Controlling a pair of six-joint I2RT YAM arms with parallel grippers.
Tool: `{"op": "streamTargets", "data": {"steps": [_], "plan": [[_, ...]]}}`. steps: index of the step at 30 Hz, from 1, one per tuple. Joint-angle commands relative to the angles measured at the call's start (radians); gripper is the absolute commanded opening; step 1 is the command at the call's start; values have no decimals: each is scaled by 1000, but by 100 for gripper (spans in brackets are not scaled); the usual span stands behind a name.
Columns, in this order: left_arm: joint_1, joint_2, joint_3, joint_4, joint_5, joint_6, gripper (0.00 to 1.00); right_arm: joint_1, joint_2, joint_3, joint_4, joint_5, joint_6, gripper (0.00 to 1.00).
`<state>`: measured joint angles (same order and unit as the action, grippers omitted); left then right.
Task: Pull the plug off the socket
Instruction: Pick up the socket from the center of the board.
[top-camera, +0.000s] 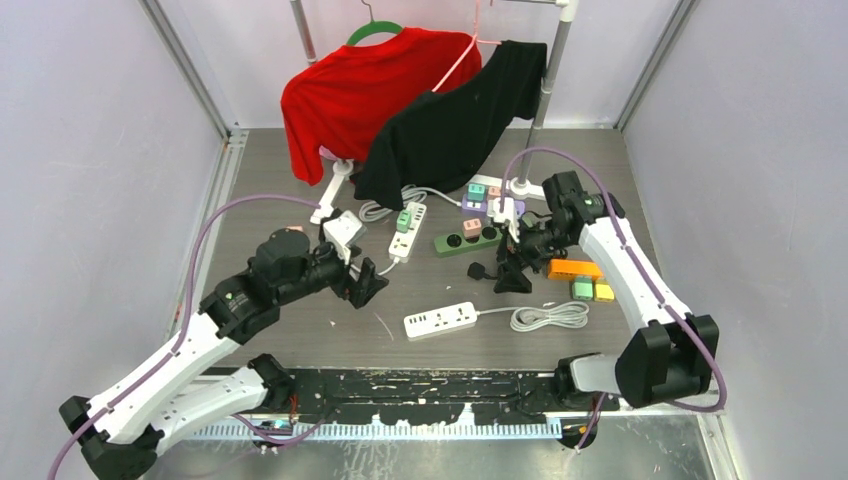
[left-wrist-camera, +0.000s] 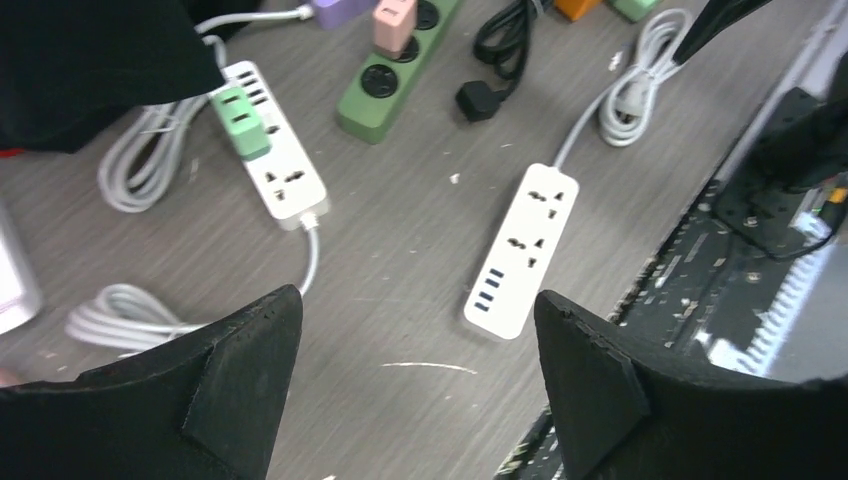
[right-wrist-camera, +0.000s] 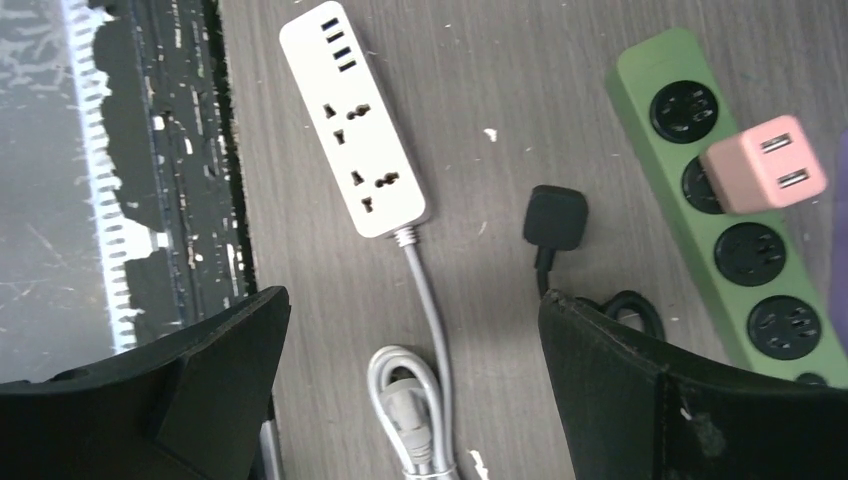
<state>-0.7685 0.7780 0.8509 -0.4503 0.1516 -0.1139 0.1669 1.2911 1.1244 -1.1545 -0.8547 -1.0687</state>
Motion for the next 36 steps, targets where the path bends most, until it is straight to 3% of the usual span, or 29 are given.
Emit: {"op": "streamTargets", "data": {"steps": [1, 5, 17, 36], "plan": [[-3, 6, 10, -104, -140, 146, 86, 57, 35, 21, 80, 27, 33, 100], [1, -4, -22, -141, -212, 165, 86, 119, 71, -15, 114, -3, 10, 100], [23, -32, -63, -138, -324, 177, 86, 296, 65, -117, 386, 126, 251, 100], [62, -98, -80, -116, -341, 186, 86, 346, 18, -210, 463, 72, 249, 100]]}}
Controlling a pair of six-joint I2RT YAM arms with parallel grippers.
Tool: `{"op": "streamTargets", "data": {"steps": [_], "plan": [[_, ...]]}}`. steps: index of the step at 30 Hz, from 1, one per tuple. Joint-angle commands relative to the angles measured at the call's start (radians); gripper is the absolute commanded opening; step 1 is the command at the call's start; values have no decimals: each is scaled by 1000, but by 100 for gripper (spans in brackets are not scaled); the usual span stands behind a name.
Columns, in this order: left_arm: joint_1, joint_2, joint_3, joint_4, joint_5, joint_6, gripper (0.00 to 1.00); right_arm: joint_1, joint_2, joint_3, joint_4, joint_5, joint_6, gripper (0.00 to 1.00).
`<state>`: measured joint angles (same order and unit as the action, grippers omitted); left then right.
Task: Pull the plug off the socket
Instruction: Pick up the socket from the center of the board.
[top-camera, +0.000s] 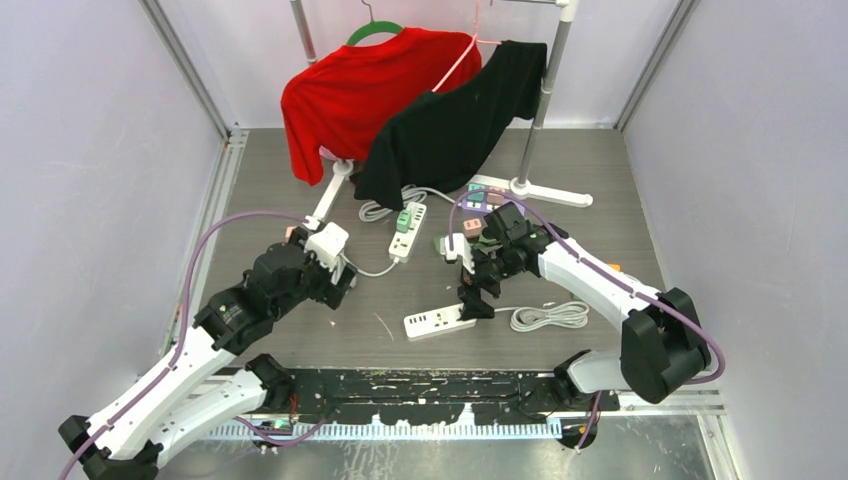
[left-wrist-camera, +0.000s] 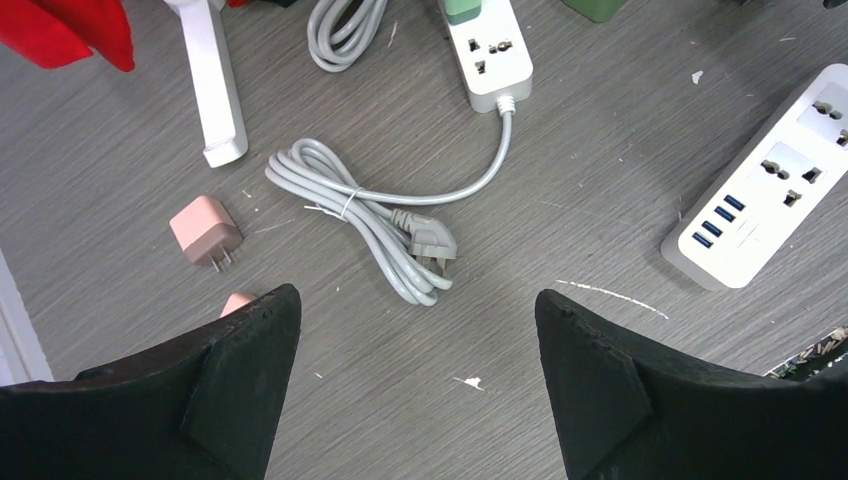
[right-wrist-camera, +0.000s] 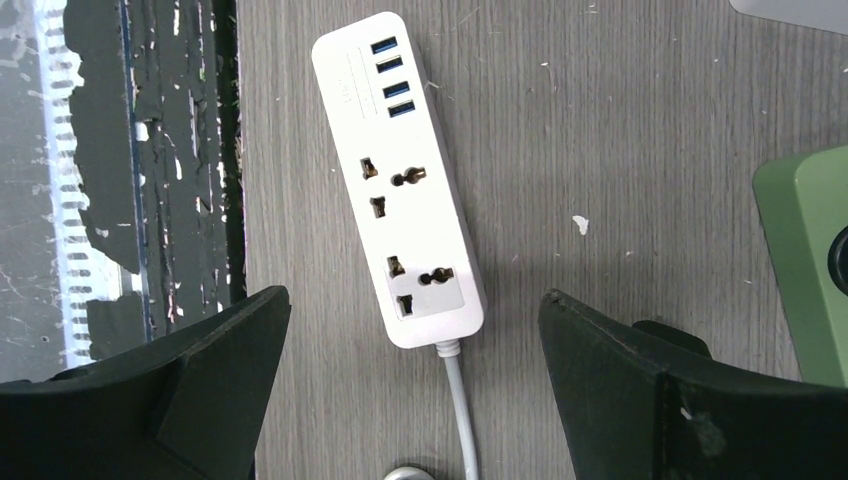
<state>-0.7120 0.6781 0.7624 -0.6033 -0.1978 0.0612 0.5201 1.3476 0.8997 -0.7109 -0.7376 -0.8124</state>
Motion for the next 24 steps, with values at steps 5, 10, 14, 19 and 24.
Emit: {"op": "streamTargets", "data": {"steps": [5, 10, 14, 19, 24], "plan": [[8, 9, 9, 37, 26, 15, 86, -41, -23, 29, 91, -59, 153, 100], [11, 8, 9, 39, 49, 15, 86, -49, -33, 7, 112, -30, 151, 100], [13, 9, 9, 42, 57, 17, 86, -35, -38, -15, 123, -15, 115, 100], [20, 12, 9, 42, 60, 17, 86, 33, -35, -46, 143, 27, 69, 100], [26, 19, 8, 42, 60, 16, 85, 144, -8, -78, 159, 95, -2, 100]]}}
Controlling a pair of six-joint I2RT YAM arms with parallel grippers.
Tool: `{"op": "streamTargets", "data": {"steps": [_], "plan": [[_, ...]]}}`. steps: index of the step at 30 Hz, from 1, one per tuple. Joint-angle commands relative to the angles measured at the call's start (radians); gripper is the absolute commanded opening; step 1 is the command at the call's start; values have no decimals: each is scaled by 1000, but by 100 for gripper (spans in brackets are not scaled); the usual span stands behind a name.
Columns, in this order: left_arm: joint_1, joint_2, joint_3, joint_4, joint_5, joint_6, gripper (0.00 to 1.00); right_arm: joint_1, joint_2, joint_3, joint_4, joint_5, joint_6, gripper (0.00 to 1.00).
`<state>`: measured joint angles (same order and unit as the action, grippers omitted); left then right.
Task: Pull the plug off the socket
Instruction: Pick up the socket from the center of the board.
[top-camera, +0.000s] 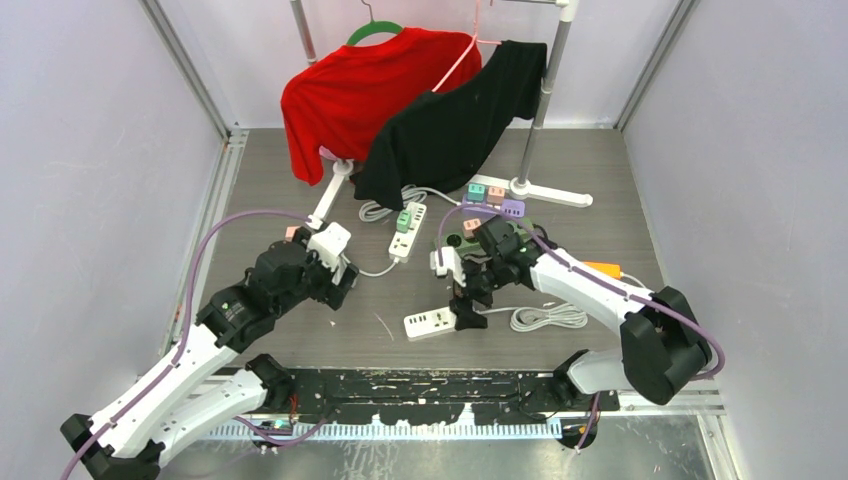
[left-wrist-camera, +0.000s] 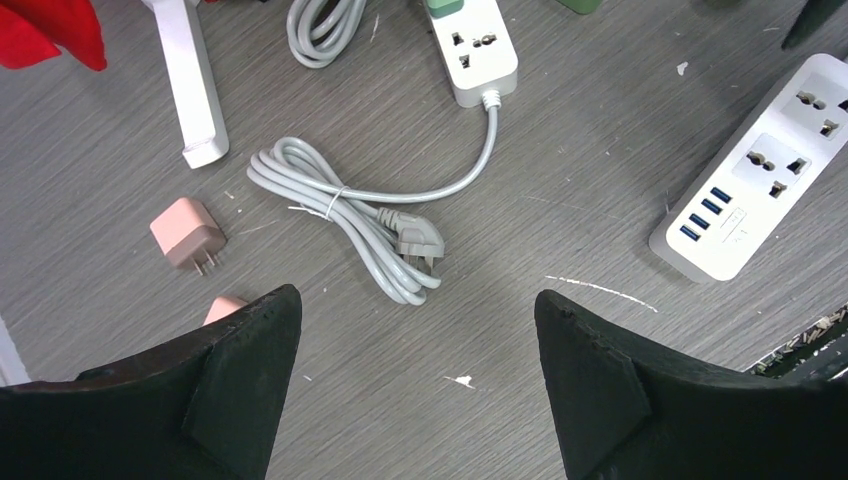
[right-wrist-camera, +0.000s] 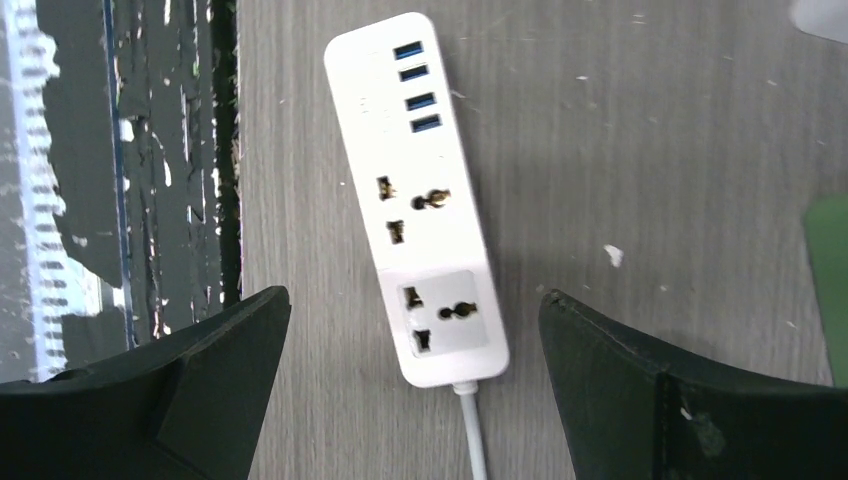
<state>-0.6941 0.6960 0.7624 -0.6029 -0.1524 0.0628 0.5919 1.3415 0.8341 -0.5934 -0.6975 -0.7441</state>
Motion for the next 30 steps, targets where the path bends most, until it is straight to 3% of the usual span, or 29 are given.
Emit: {"op": "streamTargets", "data": {"steps": [1, 14, 17, 24, 30], "plan": [[9, 2, 8, 41, 16, 15, 85, 92, 2, -16, 49, 74, -73, 100], [15, 18, 7, 41, 21, 18, 85, 249, 101, -46, 177, 274, -69, 100], [17, 20, 8, 40, 26, 17, 85, 271, 129, -44, 185, 294, -69, 96], [17, 16, 9, 40, 33, 17, 85, 282, 157, -32, 190, 324, -65, 73], [17, 13, 9, 39, 36, 17, 85, 284, 166, -24, 188, 347, -63, 40]]}}
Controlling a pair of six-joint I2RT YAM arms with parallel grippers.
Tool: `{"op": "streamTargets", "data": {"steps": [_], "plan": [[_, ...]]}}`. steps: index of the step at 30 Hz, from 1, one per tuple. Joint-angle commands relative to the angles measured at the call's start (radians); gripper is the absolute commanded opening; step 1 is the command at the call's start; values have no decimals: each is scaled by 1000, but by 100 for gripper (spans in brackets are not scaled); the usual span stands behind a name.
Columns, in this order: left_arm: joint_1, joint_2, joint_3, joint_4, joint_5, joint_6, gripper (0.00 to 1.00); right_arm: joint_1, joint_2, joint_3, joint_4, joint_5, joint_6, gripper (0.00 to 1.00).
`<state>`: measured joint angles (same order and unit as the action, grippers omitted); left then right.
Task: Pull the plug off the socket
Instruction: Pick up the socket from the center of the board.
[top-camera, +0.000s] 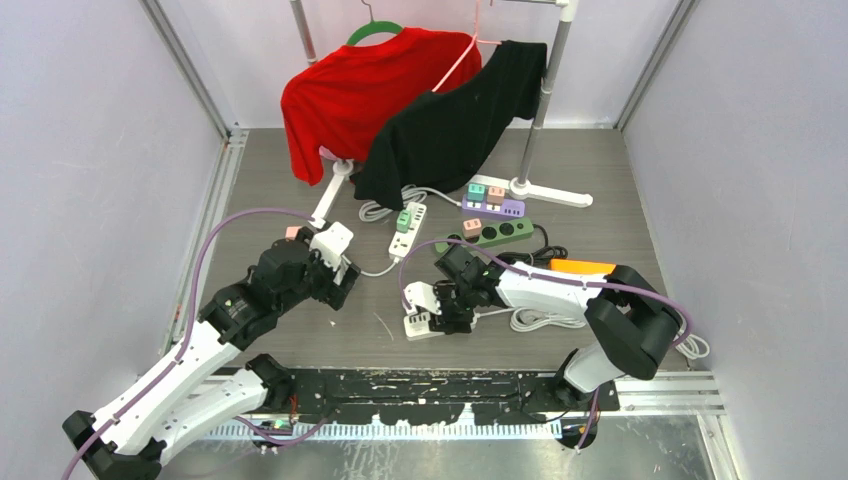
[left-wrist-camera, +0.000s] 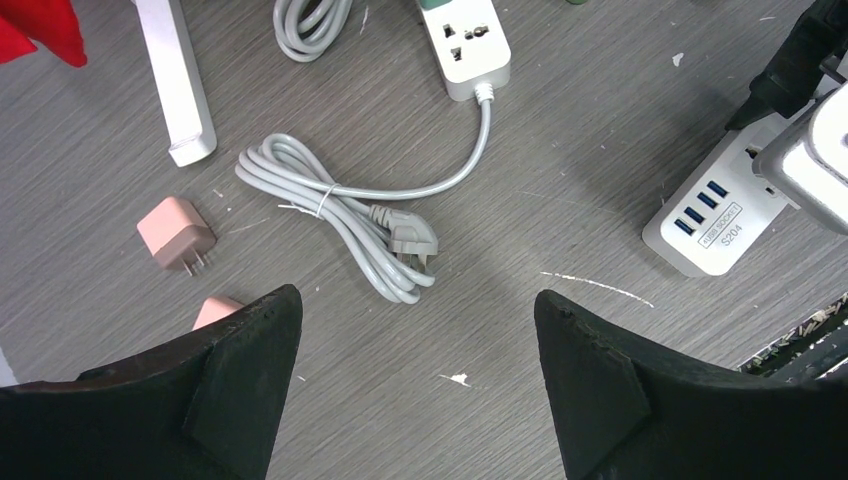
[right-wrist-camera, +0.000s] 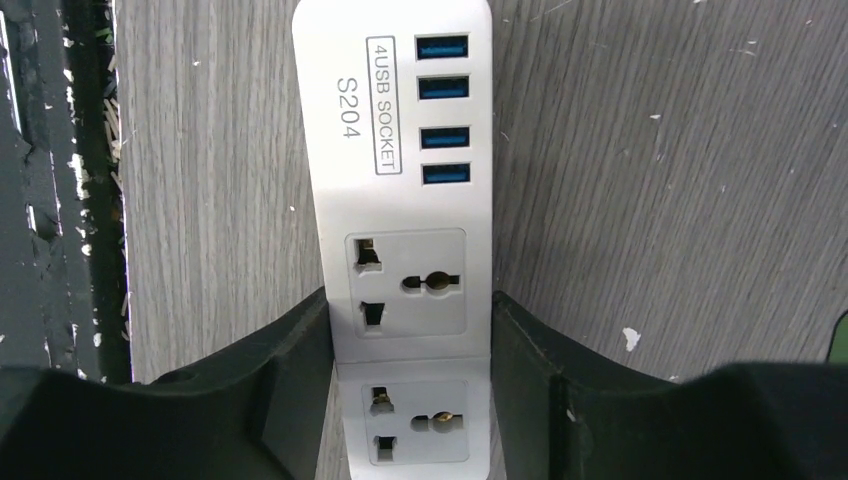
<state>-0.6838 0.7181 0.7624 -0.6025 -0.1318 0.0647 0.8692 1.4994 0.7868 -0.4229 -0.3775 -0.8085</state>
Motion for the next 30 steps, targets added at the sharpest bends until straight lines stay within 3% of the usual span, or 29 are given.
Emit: {"op": "streamTargets", "data": {"steps": [1, 5, 11, 19, 24, 30], "plan": [[6, -10, 9, 39, 14, 15, 85, 7, 7, 28, 11, 30, 2, 35], [6, -13, 11, 38, 17, 14, 85, -3, -14, 81, -87, -19, 12, 13], [7, -22, 9, 41, 22, 12, 85, -159, -98, 204, -366, -300, -41, 1], [7, -22, 10, 42, 39, 11, 85, -482, -280, 307, -576, -460, -92, 1], [8, -22, 12, 43, 52, 8, 85, -711, -393, 325, -554, -564, 15, 1], [8, -25, 11, 45, 67, 4, 85, -863, -438, 380, -509, -573, 158, 1]]}}
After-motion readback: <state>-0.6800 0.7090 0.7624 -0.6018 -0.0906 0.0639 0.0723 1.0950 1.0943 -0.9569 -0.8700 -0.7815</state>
